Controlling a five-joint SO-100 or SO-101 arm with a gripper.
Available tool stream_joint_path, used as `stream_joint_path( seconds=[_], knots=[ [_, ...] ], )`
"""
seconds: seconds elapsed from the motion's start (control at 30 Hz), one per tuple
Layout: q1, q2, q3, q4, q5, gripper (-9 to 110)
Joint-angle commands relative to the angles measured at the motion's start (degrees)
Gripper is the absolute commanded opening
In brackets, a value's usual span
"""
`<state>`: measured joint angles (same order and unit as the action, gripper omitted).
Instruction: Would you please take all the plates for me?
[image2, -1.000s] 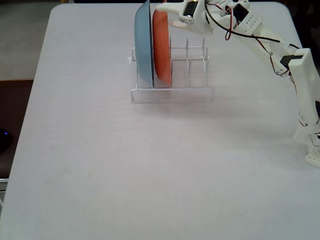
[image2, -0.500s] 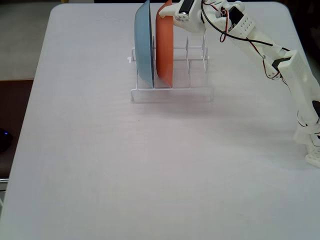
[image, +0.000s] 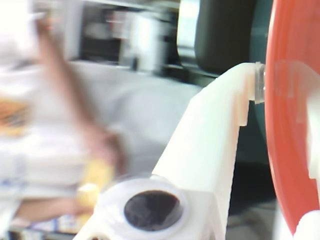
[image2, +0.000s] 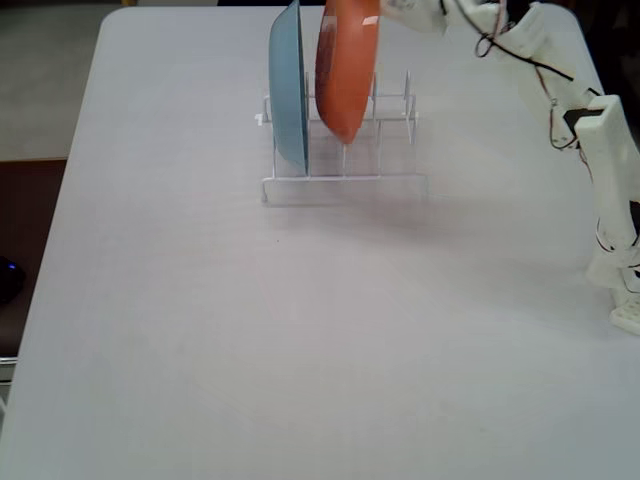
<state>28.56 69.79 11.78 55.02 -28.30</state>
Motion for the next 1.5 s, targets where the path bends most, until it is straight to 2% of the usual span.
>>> stream_joint_path(
  seconds=[0.0, 0.13, 0.4, 0.7, 0.93, 1.17, 1.47],
  knots=[
    [-0.2, 12.1, -4.6, -0.2, -0.9, -1],
    [-0.7, 16.7, -4.0, -0.2, -1.3, -1],
    [-3.6, 31.7, 10.2, -1.7, 2.2, -1],
    [-20.7, 38.7, 15.8, -2.7, 13.3, -1],
    [-32.3, 39.0, 30.8, -23.9, 20.9, -1],
    [-36.0, 38.1, 47.9, -48.0, 23.5, -1],
    [-39.2, 38.0, 52.1, -53.3, 23.0, -1]
  ],
)
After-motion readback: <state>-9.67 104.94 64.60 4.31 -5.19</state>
